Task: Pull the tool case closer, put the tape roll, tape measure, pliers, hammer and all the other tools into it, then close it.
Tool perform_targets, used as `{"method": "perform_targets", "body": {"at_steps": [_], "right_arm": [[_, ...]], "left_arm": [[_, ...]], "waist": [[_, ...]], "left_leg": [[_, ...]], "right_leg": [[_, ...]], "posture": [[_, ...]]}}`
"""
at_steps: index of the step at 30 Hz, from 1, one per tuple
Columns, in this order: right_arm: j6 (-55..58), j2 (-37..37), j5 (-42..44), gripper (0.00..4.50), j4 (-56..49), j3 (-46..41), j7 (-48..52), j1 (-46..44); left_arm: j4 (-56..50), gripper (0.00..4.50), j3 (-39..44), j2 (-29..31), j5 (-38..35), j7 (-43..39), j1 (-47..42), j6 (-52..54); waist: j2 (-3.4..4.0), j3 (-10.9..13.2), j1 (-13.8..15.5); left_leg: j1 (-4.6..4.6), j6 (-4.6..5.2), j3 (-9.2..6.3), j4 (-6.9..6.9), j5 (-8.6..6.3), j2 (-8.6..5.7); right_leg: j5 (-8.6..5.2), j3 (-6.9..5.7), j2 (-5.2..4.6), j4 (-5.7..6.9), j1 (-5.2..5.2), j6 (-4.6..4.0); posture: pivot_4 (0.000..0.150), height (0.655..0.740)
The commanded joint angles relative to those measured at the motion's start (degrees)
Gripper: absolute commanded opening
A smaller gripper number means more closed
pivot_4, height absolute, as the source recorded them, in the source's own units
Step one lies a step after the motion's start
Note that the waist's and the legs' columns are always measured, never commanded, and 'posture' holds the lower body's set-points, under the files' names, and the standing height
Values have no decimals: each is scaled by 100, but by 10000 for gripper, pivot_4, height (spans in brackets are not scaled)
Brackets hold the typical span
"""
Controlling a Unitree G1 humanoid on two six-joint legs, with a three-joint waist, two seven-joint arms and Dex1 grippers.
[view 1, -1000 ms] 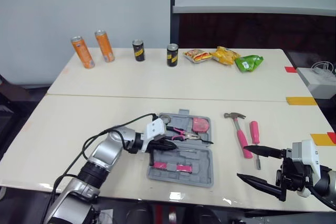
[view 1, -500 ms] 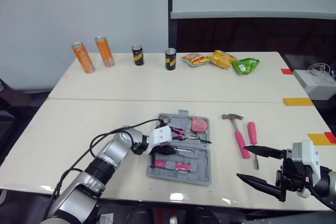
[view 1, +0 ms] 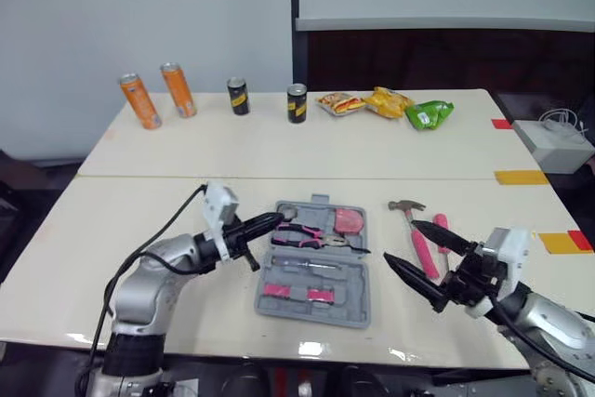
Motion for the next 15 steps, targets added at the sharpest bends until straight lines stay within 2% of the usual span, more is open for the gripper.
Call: {"method": "perform_targets", "body": {"at_steps": [1, 2, 3, 5, 7, 9, 15], "right_arm": [[-303, 228, -252, 45000, 168, 129, -355, -175], [-388, 229, -328, 45000, 286, 167, -304, -178], [-454, 216, -370, 45000, 375, 184, -253, -171], [-591, 194, -263, 45000, 544, 83, -58, -54], [-934, 9, -166, 45000, 808, -238, 468, 409], [-1222, -110, -74, 45000, 1062, -553, 847, 797], [-1957, -301, -6, 45000, 2000, -1240, 1847, 1918]], "left_arm": [[-337, 138, 443, 33, -270, 216, 322, -262], [-404, 3954, 531, 72, -363, 117, 531, -338], [-461, 5164, 576, 99, -434, 51, 681, -391], [-492, 11487, 673, 184, -459, -36, 1052, -556], [-462, 18853, 912, 327, -491, -177, 1593, -807], [-434, 24010, 1092, 422, -540, -290, 1976, -993], [-179, 44605, 1503, 678, -541, -598, 2882, -1485]], "waist": [[-6, 4, -2], [-8, 5, 13], [-8, 5, 16], [-11, 7, 12], [-14, 9, 21], [-19, 11, 26], [-31, 37, 13]], "left_leg": [[-1, 0, 0, -1, 0, 0], [-2, 0, 0, -5, 0, -1], [-2, 0, 0, -6, 0, -3], [-2, 1, 0, -13, -1, -5], [-7, 3, 2, -24, -3, -7], [-8, 3, 2, -34, -5, -7], [21, 2, 5, -41, -8, -7]], "right_leg": [[0, 0, 0, -2, -1, 0], [0, 1, 0, -10, 0, 0], [0, 1, -1, -15, 2, 0], [2, 2, -2, -30, 2, 1], [2, 2, -2, -43, 2, 3], [1, 2, -1, -48, 4, 5], [-3, 4, -1, -60, 25, 9]], "posture": [[1500, 7400], [1500, 7400], [1500, 7400], [1500, 7400], [1500, 7400], [1500, 7400], [1500, 7400]]}}
